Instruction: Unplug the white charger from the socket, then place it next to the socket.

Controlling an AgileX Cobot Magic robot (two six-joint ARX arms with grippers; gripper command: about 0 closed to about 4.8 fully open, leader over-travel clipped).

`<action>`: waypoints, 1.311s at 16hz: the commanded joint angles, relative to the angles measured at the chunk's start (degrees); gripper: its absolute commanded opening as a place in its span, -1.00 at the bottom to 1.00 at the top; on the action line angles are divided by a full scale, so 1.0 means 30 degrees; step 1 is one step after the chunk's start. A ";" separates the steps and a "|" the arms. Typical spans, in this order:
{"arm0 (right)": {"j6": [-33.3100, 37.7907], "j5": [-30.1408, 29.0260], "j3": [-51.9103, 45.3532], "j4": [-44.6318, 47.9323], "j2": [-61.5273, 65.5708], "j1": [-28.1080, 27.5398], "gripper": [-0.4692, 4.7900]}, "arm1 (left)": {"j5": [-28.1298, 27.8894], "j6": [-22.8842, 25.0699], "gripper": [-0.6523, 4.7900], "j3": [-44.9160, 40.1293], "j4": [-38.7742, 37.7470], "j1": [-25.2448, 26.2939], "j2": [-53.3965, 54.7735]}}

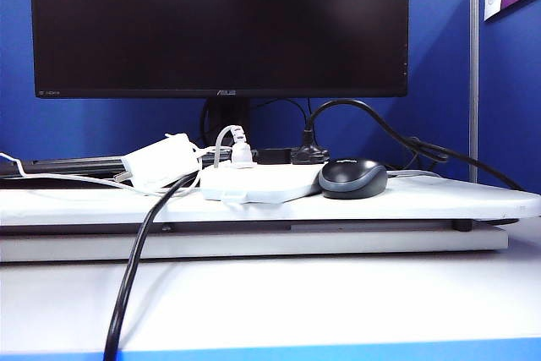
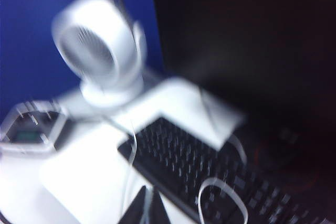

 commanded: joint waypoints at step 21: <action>-0.0109 0.4182 -2.7314 1.1737 -1.5730 -0.0073 -0.84 | 0.3184 -0.2062 -0.78 -1.3238 0.2208 -0.0007 -0.8466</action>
